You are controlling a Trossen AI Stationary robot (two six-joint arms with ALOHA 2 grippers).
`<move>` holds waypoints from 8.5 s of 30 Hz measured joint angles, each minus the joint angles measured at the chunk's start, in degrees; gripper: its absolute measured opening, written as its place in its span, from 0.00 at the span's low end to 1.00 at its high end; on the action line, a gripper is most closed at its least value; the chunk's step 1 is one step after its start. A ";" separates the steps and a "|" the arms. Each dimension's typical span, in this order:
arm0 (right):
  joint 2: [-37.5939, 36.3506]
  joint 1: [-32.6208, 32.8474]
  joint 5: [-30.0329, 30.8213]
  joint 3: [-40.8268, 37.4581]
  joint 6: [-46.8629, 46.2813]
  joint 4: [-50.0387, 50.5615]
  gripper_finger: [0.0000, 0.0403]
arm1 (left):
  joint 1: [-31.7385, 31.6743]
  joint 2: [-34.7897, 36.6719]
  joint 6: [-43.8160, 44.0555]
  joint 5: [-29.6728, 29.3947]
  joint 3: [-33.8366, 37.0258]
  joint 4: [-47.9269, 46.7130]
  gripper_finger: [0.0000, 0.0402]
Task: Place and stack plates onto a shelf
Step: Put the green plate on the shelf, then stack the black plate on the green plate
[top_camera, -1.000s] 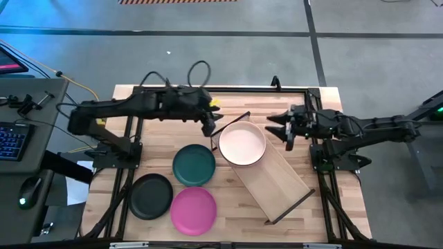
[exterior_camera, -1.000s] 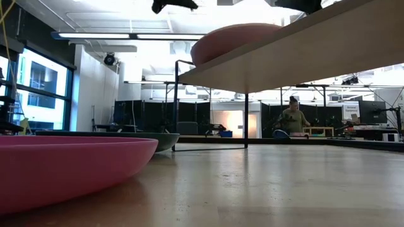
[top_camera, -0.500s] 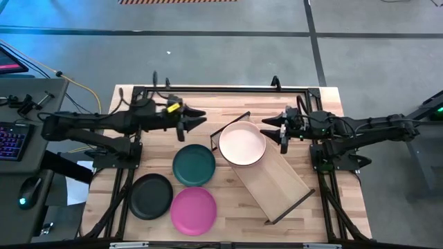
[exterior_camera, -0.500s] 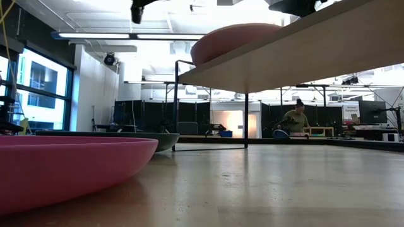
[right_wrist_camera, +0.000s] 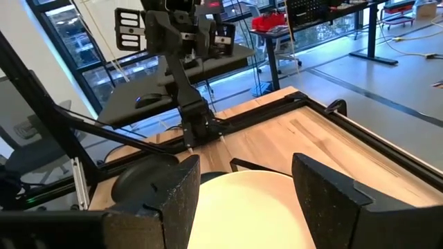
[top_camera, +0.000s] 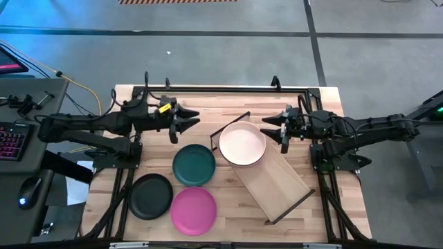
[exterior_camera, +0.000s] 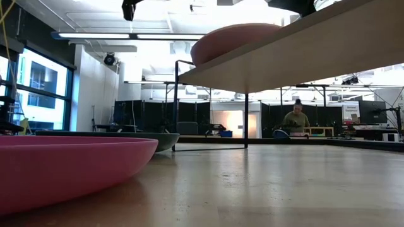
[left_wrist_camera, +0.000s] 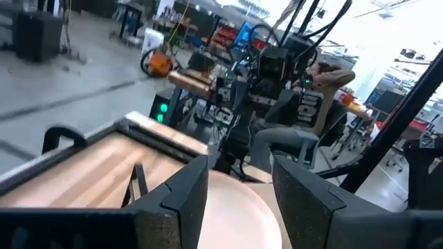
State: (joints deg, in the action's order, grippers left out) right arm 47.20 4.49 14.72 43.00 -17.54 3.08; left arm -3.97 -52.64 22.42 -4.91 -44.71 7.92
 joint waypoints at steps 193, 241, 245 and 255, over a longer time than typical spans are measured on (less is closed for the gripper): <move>9.01 18.93 -18.99 15.43 -43.60 57.51 0.00 | 14.64 -17.59 -2.68 -1.48 -16.09 0.38 0.10; 2.23 17.16 -7.33 21.35 -41.68 74.37 0.52 | 3.95 3.87 2.49 0.51 -16.13 -28.83 0.05; 0.20 17.16 -3.79 21.35 -44.02 74.45 0.52 | 2.23 4.71 1.56 0.39 -16.13 -29.55 0.01; -0.44 17.16 0.25 21.35 -44.59 74.01 0.51 | -0.53 3.95 -2.60 1.67 -16.13 -29.61 0.00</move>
State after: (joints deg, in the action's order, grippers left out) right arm 46.76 21.65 14.97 64.36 -62.13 77.09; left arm -4.50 -48.69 19.82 -3.24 -60.84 -21.69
